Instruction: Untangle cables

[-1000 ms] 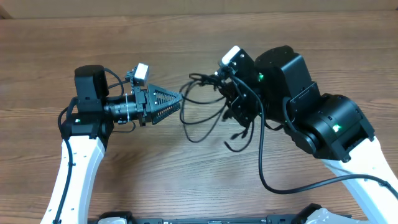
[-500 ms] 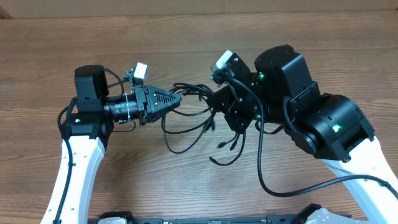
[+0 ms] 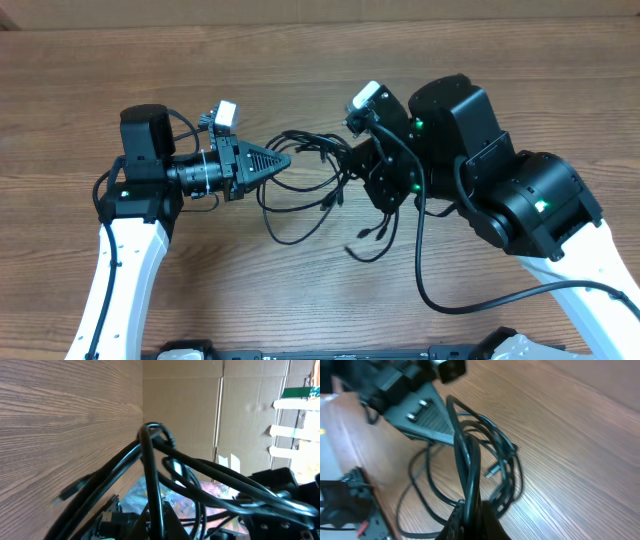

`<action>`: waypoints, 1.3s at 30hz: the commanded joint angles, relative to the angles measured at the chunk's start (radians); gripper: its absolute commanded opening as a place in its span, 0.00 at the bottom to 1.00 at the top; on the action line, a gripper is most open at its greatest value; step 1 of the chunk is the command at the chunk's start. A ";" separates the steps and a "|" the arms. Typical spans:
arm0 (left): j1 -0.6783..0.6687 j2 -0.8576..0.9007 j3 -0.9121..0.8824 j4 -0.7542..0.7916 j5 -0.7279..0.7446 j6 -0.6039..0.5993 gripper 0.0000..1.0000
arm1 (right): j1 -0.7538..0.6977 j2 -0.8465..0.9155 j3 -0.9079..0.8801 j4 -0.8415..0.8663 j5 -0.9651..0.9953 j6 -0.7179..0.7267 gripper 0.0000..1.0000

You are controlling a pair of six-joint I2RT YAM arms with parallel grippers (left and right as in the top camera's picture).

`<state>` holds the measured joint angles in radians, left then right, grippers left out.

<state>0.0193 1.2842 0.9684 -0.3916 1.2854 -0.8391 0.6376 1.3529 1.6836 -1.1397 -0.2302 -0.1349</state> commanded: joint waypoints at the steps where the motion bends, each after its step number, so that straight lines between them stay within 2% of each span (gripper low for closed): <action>1: -0.007 0.003 0.009 0.003 0.005 0.005 0.04 | 0.003 -0.016 0.019 -0.016 0.093 0.003 0.17; 2: -0.007 0.003 0.009 0.003 0.005 0.005 0.04 | 0.003 -0.016 0.019 -0.027 0.107 0.003 0.29; 4: -0.007 0.003 0.009 0.003 0.006 0.018 0.04 | 0.003 -0.016 0.019 -0.045 0.137 0.003 0.45; 5: -0.007 0.003 0.009 0.003 0.014 0.034 0.04 | 0.003 -0.016 0.019 -0.053 0.154 0.003 0.58; 6: -0.007 0.003 0.009 0.003 0.028 0.055 0.04 | 0.003 -0.016 0.019 -0.058 0.169 0.003 0.63; 9: -0.007 0.003 0.009 0.029 0.100 0.127 0.04 | 0.003 -0.016 0.019 -0.062 0.198 0.003 0.70; 11: -0.007 0.003 0.009 0.085 0.188 0.154 0.04 | 0.003 -0.016 0.019 -0.059 0.203 0.003 0.72; 14: -0.007 0.003 0.009 0.214 0.298 0.109 0.04 | 0.003 -0.016 0.019 -0.048 0.202 0.005 0.72; 21: -0.042 -0.011 0.010 0.543 0.298 -0.198 0.04 | 0.002 -0.016 0.019 -0.035 0.168 0.031 0.72; 27: -0.091 -0.011 0.010 1.015 0.298 -0.629 0.04 | 0.000 -0.015 0.019 0.051 0.196 0.141 0.73; 31: -0.093 -0.011 0.010 1.334 0.298 -0.929 0.04 | 0.000 -0.015 0.019 0.127 0.196 0.222 0.79; 34: -0.090 -0.011 0.010 1.522 0.298 -1.098 0.04 | 0.000 -0.015 0.019 0.160 0.196 0.309 0.80; 36: -0.090 -0.011 0.010 1.601 0.297 -1.170 0.04 | 0.000 -0.015 0.019 0.159 0.195 0.359 0.80; 39: -0.090 -0.011 0.010 1.643 0.297 -1.210 0.04 | 0.000 -0.013 0.018 0.138 0.188 0.429 0.80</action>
<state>-0.0708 1.2835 0.9676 1.2331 1.5620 -1.8957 0.6373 1.3529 1.6836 -0.9920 -0.0448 0.1802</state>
